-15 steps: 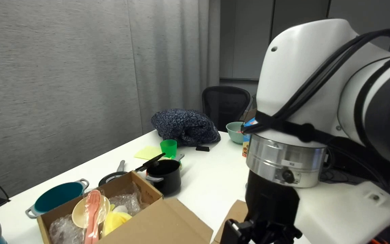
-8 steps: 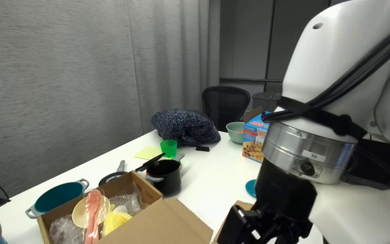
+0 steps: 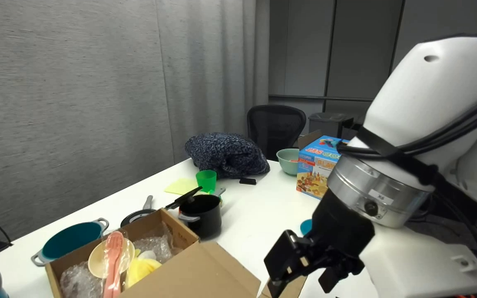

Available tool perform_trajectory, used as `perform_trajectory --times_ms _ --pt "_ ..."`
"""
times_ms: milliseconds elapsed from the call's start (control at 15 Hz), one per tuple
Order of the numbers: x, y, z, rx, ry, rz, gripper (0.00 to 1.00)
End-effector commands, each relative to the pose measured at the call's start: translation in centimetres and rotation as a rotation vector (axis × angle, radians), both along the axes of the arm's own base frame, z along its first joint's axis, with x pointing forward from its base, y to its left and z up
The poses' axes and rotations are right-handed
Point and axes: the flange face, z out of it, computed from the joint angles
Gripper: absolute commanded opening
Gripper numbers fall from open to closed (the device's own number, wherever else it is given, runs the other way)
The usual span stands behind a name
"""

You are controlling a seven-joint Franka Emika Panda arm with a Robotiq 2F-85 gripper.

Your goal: Close the box

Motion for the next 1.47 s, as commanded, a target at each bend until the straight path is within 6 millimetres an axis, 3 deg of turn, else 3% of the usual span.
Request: perform_trajectory --times_ms 0,333,733,1400 --pt "0.8 -0.8 -0.9 -0.016 -0.052 -0.007 1.00" --pt "0.5 -0.4 -3.2 -0.003 0.048 -0.092 1.00" --pt "0.5 -0.9 -2.2 -0.027 -0.033 -0.144 1.00" --pt "-0.8 0.8 -3.5 -0.094 -0.065 -0.124 1.00"
